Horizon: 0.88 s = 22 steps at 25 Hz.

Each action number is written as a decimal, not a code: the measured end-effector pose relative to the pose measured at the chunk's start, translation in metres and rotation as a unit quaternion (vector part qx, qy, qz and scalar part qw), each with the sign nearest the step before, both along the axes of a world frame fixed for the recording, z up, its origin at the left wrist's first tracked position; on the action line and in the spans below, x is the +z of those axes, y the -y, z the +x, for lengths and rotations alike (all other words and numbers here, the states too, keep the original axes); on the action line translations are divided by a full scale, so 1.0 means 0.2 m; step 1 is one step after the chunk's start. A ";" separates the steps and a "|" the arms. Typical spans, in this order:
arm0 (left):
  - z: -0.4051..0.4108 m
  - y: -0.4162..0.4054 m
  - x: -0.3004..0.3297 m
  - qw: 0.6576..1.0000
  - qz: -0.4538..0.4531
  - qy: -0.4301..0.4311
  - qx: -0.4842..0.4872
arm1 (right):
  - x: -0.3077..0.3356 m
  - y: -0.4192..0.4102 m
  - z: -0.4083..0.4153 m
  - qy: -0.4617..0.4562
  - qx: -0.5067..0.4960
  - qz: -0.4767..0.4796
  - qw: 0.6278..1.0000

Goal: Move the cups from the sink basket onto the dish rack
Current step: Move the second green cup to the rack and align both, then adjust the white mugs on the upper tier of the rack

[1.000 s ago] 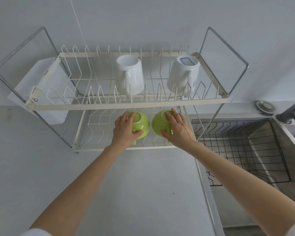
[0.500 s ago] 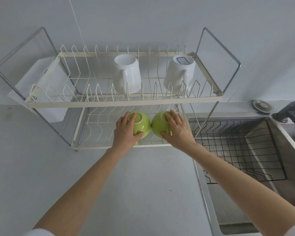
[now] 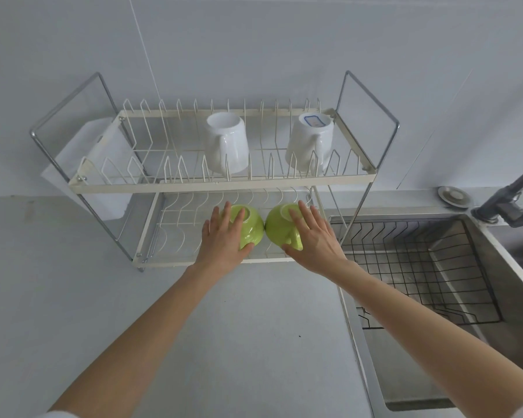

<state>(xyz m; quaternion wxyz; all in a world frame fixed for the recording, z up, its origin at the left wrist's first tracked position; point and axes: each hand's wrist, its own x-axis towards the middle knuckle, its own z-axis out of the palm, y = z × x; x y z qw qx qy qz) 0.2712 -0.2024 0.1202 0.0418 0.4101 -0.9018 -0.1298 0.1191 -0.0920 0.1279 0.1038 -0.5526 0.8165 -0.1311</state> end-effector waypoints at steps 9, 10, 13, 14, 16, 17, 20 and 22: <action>0.14 -0.26 0.20 0.996 -0.088 -0.011 -0.029 | 0.17 -0.27 0.13 -0.060 0.050 -0.062 0.995; 0.15 -0.29 0.23 0.994 -0.100 -0.014 -0.032 | 0.20 -0.30 0.14 -0.067 0.057 -0.075 0.993; 0.19 -0.36 0.33 0.989 -0.129 -0.054 -0.037 | 0.29 -0.36 0.16 -0.088 0.075 -0.119 0.986; 0.20 -0.38 0.38 0.986 -0.142 -0.080 -0.041 | 0.33 -0.37 0.17 -0.096 0.078 -0.135 0.983; 0.21 -0.41 0.46 0.976 -0.166 -0.131 -0.046 | 0.39 -0.38 0.17 -0.104 0.084 -0.171 0.976; 0.22 -0.41 0.50 0.973 -0.174 -0.142 -0.046 | 0.42 -0.38 0.16 -0.107 0.084 -0.192 0.972; 0.22 -0.40 0.63 0.961 -0.211 -0.170 -0.051 | 0.54 -0.36 0.15 -0.115 0.083 -0.258 0.956; 0.20 -0.37 0.72 0.956 -0.223 -0.183 -0.054 | 0.62 -0.31 0.13 -0.101 0.074 -0.285 0.950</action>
